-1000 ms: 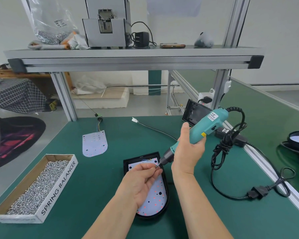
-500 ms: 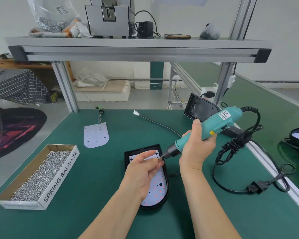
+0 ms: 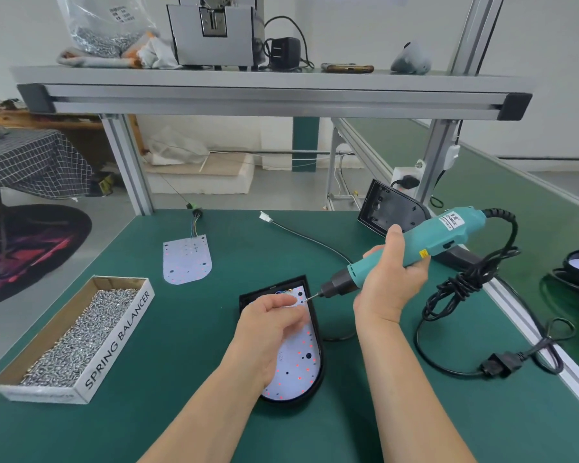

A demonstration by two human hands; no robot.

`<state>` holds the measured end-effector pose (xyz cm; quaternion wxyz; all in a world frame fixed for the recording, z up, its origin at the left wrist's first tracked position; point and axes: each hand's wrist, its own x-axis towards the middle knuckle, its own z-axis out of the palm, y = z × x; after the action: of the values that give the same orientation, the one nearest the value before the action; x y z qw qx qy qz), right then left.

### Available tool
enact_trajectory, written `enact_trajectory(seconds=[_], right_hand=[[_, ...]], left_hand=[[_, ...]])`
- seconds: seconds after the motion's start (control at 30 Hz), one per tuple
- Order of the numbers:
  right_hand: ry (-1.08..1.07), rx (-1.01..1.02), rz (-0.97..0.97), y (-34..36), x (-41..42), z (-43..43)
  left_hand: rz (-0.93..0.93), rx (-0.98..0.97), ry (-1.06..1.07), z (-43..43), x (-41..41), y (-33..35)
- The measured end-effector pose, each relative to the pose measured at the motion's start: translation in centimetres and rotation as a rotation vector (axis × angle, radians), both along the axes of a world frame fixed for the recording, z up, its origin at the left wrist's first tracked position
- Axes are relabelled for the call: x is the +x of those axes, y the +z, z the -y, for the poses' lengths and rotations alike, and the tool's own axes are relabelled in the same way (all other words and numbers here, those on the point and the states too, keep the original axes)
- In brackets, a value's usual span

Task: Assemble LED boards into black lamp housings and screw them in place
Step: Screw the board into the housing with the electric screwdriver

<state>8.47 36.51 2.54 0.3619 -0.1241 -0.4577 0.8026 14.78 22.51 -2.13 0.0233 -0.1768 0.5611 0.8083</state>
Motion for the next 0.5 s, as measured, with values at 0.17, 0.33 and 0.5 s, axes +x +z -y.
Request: enact_trajectory(seconds=[0.17,0.33,0.5], right_hand=[[-0.012,0.058,-0.035,0.8,-0.6,0.1],[-0.009,0.274,-0.068,0.9,-1.4,1.5],[-0.020,0.548,-0.132,-0.4,-1.8,2.1]], left_hand=[[-0.039,-1.181,-0.074,1.7,0.0,0.6],[-0.110,-1.612,-0.270,0.7,0.1,0.6],[-0.149,-1.812,-0.320,-0.2,-0.9,0.7]])
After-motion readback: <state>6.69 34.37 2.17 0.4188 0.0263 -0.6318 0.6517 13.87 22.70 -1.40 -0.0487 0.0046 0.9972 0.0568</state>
